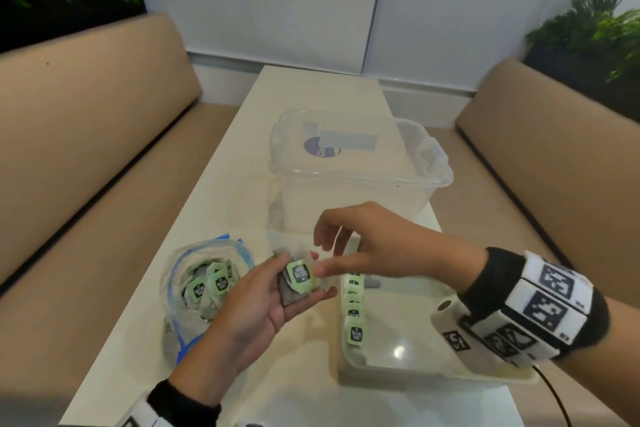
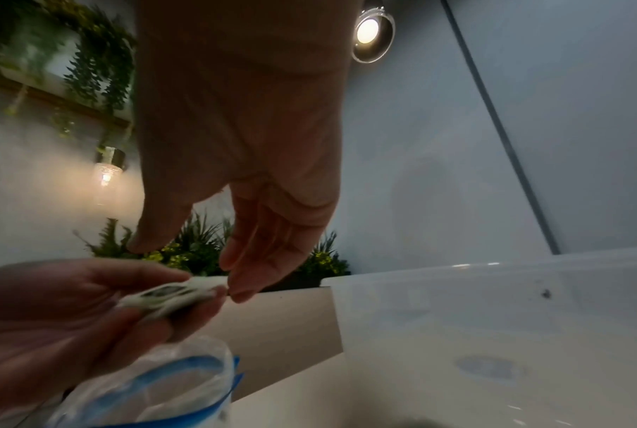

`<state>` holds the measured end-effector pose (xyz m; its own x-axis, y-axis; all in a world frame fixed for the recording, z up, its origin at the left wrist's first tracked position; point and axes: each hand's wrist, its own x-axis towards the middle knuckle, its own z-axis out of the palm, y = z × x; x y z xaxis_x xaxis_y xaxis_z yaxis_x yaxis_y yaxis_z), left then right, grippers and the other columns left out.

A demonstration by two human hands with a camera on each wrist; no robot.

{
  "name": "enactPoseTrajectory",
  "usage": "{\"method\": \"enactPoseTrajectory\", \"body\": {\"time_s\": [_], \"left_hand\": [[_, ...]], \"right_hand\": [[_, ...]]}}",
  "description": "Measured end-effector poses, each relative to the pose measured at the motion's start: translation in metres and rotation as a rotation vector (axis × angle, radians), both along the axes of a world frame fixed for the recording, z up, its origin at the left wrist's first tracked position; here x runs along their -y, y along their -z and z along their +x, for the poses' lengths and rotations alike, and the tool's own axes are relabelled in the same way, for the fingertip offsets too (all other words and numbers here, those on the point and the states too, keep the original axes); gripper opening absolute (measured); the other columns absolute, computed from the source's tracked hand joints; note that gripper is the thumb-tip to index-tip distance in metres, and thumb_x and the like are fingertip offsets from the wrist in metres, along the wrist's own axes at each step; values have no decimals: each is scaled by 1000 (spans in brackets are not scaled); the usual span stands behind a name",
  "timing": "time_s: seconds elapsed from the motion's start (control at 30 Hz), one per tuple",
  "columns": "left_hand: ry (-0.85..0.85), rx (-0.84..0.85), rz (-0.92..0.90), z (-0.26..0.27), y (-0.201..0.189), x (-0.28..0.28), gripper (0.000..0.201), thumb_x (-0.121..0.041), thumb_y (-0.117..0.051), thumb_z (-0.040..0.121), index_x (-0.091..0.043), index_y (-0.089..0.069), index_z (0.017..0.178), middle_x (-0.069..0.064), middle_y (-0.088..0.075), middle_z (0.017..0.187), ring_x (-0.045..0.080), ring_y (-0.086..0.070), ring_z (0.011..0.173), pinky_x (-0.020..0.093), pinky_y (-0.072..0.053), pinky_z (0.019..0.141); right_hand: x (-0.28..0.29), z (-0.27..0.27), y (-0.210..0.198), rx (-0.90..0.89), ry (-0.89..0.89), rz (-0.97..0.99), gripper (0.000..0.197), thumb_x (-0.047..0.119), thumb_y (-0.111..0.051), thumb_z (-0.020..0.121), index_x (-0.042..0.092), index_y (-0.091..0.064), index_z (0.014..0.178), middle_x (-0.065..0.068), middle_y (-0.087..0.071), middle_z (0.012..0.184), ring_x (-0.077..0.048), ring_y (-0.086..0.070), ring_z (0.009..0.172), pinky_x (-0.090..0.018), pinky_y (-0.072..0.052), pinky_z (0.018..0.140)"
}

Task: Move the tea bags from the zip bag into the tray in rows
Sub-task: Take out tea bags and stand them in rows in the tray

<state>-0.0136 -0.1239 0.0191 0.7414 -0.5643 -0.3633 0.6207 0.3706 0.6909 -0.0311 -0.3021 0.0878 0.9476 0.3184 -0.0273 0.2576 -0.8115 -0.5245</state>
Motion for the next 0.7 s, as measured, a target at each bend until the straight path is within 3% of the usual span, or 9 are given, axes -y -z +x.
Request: {"method": "enactPoseTrajectory", "body": {"time_s": [0.1,0.2,0.33,0.43,0.53,0.57,0.7], "left_hand": [[-3,41,-22,-1,-4,2,32,-18,-40,99,5,-59,112,21,-69,109,47,-67,90,39,-57,78],[-2,108,-2,-3,-7,3,32,-18,-40,98,3,-62,108,18,-72,99,41,-70,85,34,-59,74],[-50,106,-45,-4,-6,5,28,-15,-45,96,1,-64,108,14,-73,99,34,-71,85,29,-60,67],[-32,144,32,-6,1,6,22,-14,-50,93,-5,-67,104,9,-74,95,37,-71,79,25,-59,66],[65,222,115,-10,8,7,14,-9,-57,88,-6,-69,95,5,-75,85,33,-72,73,21,-58,63],[94,243,131,-10,9,6,13,-10,-61,84,-5,-69,93,3,-74,83,33,-72,73,21,-57,62],[66,309,125,-9,9,8,41,-20,-73,63,-9,-66,102,6,-73,87,34,-71,78,20,-56,63]], "right_hand": [[-8,0,5,-54,65,15,40,45,-69,78,23,-57,109,8,-63,92,-8,-62,84,-14,-46,68],[-7,3,5,-72,45,11,49,42,-70,79,24,-54,121,7,-57,102,-9,-60,92,-15,-48,72],[-8,3,9,-73,82,19,32,41,-74,76,18,-60,93,6,-62,92,-9,-62,88,-25,-51,78],[-5,6,5,-53,120,80,17,31,-72,80,18,-62,82,10,-62,77,-9,-64,79,-18,-49,70],[-1,8,-4,-77,91,119,1,18,-65,87,19,-64,86,13,-61,74,-4,-61,68,-21,-51,70],[0,8,-8,-95,77,125,5,15,-62,89,19,-65,89,14,-61,77,0,-59,66,-19,-52,69],[-2,7,-25,-149,41,83,14,13,-58,91,18,-68,99,9,-59,81,0,-59,56,-21,-55,61]]}}
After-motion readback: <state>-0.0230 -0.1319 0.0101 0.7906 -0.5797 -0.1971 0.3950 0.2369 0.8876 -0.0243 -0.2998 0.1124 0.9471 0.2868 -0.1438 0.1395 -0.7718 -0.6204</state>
